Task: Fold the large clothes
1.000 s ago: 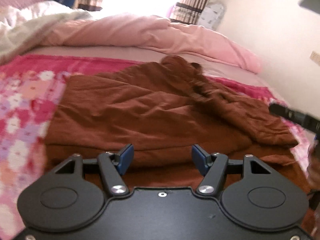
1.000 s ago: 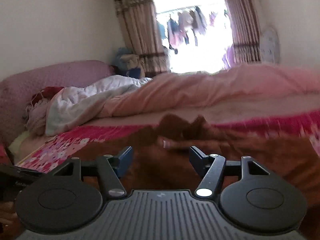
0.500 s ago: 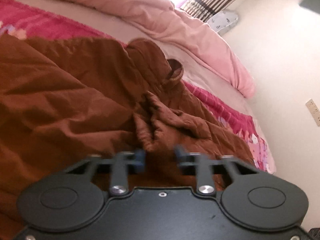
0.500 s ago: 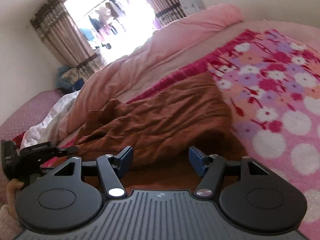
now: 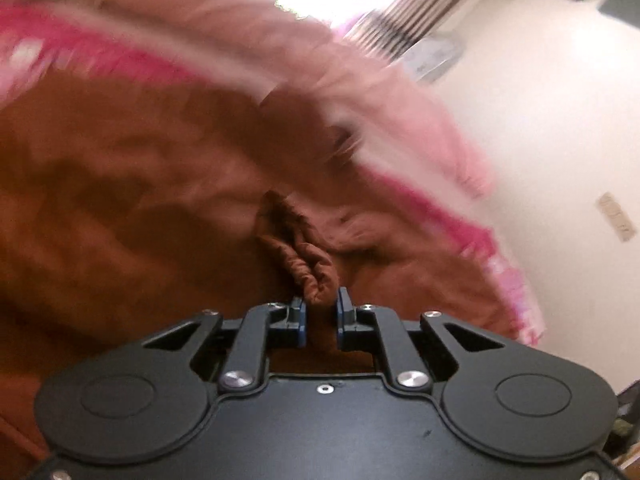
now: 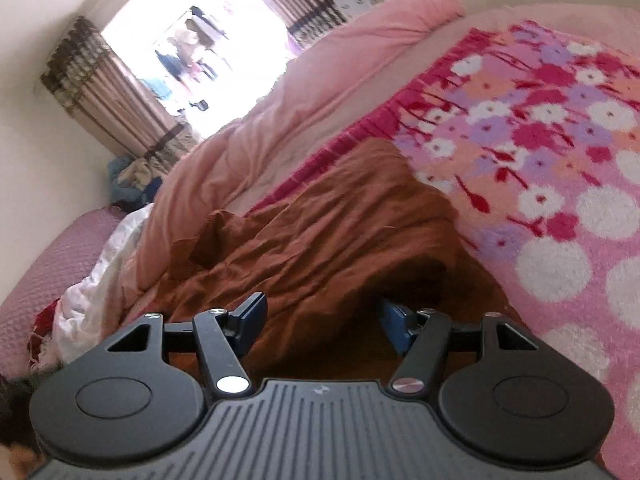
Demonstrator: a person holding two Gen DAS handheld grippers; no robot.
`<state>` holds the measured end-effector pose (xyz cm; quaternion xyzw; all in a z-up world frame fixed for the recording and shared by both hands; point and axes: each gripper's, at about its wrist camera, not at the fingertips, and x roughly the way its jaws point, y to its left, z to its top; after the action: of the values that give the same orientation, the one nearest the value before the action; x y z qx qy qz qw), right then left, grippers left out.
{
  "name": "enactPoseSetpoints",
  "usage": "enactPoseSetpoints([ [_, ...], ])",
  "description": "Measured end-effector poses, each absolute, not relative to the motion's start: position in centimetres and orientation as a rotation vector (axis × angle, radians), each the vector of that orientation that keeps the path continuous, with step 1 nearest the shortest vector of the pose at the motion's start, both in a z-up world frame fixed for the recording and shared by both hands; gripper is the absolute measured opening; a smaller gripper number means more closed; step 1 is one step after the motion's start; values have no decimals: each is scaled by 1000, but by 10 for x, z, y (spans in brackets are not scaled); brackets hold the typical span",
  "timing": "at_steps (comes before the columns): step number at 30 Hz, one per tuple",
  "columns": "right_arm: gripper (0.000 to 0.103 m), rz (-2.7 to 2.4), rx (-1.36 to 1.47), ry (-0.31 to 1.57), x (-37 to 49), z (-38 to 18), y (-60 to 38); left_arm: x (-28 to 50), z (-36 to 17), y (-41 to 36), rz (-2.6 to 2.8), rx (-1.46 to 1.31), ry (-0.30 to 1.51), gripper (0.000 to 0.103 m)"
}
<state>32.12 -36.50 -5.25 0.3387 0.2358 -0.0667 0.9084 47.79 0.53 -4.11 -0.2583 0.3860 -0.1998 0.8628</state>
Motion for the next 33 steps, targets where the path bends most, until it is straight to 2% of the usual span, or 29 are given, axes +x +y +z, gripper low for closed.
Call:
enactPoseSetpoints([
  [2,75,-167,704,498,322,-57,-368,482,-61,7,-409,-560,840,11],
  [5,69,-209,722,494,322,-60,-376,480,-55,5,-419,-520,816,12],
  [8,39,-242,764,506,327,-64,-387,474,-43,1,-432,-449,790,12],
  [9,23,-251,761,519,330,-65,-389,472,-40,-1,-435,-434,786,13],
  [10,17,-266,746,537,332,-67,-390,471,-39,-1,-435,-421,788,14],
  [14,19,-293,721,553,332,-75,-389,469,-43,1,-421,-363,811,29],
  [15,28,-290,714,558,331,-73,-387,467,-38,4,-420,-357,816,40],
  [16,35,-290,704,567,327,-68,-386,464,-30,9,-412,-342,818,44],
  [17,37,-297,691,572,322,-62,-384,462,-23,9,-403,-322,809,48],
  [19,42,-322,640,579,312,-44,-378,455,-6,14,-364,-247,792,49],
  [21,43,-385,556,586,307,-22,-369,449,12,16,-326,-183,762,51],
  [25,43,-350,427,470,310,8,-347,452,29,5,-418,-213,654,52],
  [28,43,-294,372,443,327,8,-333,462,19,-14,-480,-226,657,52],
  [33,43,-317,352,540,362,-22,-334,484,-13,-36,-457,-178,743,52],
])
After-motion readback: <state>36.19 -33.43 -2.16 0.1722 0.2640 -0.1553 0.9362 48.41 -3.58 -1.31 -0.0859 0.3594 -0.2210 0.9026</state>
